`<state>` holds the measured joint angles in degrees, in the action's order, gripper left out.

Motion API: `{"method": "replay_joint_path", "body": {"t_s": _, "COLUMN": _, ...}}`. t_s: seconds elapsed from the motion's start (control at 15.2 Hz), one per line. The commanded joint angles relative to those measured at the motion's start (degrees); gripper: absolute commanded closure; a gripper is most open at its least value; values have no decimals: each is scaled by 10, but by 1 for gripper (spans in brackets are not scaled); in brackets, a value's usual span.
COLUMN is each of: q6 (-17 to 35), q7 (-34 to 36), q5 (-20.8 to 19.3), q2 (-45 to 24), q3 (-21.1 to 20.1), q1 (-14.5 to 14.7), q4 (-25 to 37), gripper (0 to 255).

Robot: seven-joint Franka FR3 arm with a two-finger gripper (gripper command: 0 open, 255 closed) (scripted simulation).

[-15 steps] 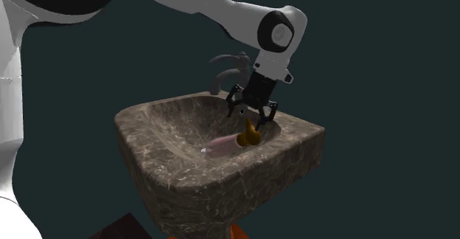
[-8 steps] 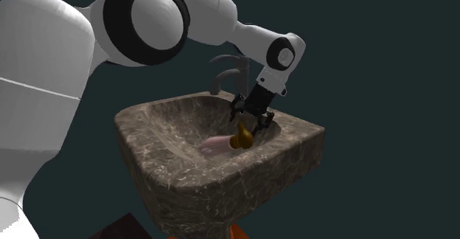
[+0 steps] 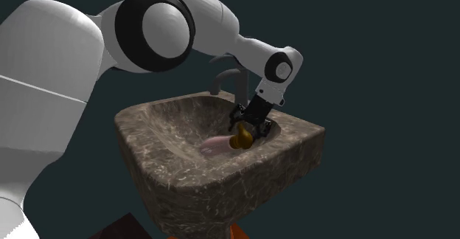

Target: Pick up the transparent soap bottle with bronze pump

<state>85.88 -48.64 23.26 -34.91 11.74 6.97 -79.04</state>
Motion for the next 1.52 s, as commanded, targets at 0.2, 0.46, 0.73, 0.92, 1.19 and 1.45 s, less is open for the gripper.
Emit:
{"method": "replay_joint_path", "body": {"t_s": 0.2, "q6": 3, "q7": -2, "q5": 0, "q2": 0, "q3": 0, "q1": -1, "q4": -3, "gripper": 255}}
{"method": "replay_joint_path", "body": {"t_s": 0.46, "q6": 6, "q7": -2, "q5": 0, "q2": -2, "q3": 0, "q1": 0, "q4": -5, "gripper": 255}}
{"method": "replay_joint_path", "body": {"t_s": 0.73, "q6": -9, "q7": 3, "q5": 0, "q2": 3, "q3": 1, "q1": 0, "q4": 7, "gripper": 255}}
{"method": "replay_joint_path", "body": {"t_s": 0.92, "q6": -27, "q7": 9, "q5": -1, "q2": 9, "q3": 1, "q1": -2, "q4": 20, "gripper": 255}}
{"method": "replay_joint_path", "body": {"t_s": 1.19, "q6": -53, "q7": 17, "q5": -2, "q2": 16, "q3": 1, "q1": -4, "q4": 40, "gripper": 255}}
{"method": "replay_joint_path", "body": {"t_s": 1.45, "q6": -79, "q7": 25, "q5": -2, "q2": 20, "q3": 1, "q1": -6, "q4": 64, "gripper": 255}}
